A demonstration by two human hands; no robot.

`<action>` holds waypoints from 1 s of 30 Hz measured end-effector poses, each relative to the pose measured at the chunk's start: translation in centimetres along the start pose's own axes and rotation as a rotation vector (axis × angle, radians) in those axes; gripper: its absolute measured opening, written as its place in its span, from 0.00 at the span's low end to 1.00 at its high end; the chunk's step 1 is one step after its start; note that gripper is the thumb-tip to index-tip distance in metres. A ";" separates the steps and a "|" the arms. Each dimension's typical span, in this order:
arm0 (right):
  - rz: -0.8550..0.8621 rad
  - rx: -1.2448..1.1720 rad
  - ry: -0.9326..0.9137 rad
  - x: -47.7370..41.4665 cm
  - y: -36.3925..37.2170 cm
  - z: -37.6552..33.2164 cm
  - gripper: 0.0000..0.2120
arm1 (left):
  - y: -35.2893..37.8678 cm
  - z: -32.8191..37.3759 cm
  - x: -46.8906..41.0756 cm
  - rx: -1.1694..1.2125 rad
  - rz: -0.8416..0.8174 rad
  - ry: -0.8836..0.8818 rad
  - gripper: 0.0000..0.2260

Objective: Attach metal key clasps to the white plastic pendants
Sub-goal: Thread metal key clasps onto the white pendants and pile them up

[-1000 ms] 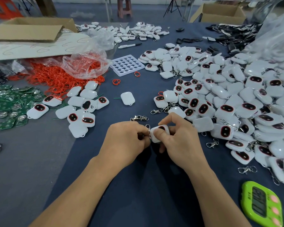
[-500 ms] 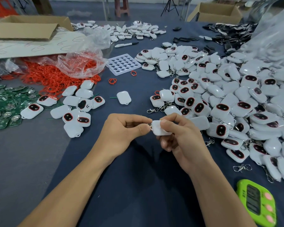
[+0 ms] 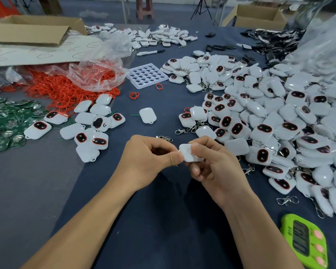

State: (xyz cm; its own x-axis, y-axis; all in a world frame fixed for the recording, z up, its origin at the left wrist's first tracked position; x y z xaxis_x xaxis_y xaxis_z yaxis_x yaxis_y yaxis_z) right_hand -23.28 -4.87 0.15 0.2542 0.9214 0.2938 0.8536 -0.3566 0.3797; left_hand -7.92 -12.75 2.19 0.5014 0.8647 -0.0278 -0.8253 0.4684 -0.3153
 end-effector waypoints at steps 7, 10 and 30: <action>0.020 -0.043 -0.043 -0.2 0.3 -0.1 0.05 | 0.7 -0.3 -0.1 0.119 -0.070 -0.096 0.08; 0.051 -0.019 -0.078 -0.1 0.4 -0.1 0.07 | 0.1 0.0 0.0 -0.104 0.012 -0.042 0.08; 0.031 -0.116 -0.037 -0.2 0.8 -0.1 0.07 | 1.0 0.3 0.5 -0.021 0.061 0.034 0.09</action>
State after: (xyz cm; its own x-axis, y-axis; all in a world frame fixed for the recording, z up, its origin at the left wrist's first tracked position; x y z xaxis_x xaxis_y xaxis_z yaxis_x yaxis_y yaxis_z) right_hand -22.74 -5.39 0.47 0.2980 0.9142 0.2748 0.7876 -0.3981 0.4703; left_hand -8.52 -11.79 2.16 0.4589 0.8849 -0.0796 -0.8492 0.4105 -0.3322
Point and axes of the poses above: each hand's wrist, its own x-axis away from the middle knuckle, its own y-axis out of the palm, z = x × y, the point moved 5 cm from there along -x, towards the middle knuckle, and after that the axes turned 1 degree about x, right-handed, at the moved point
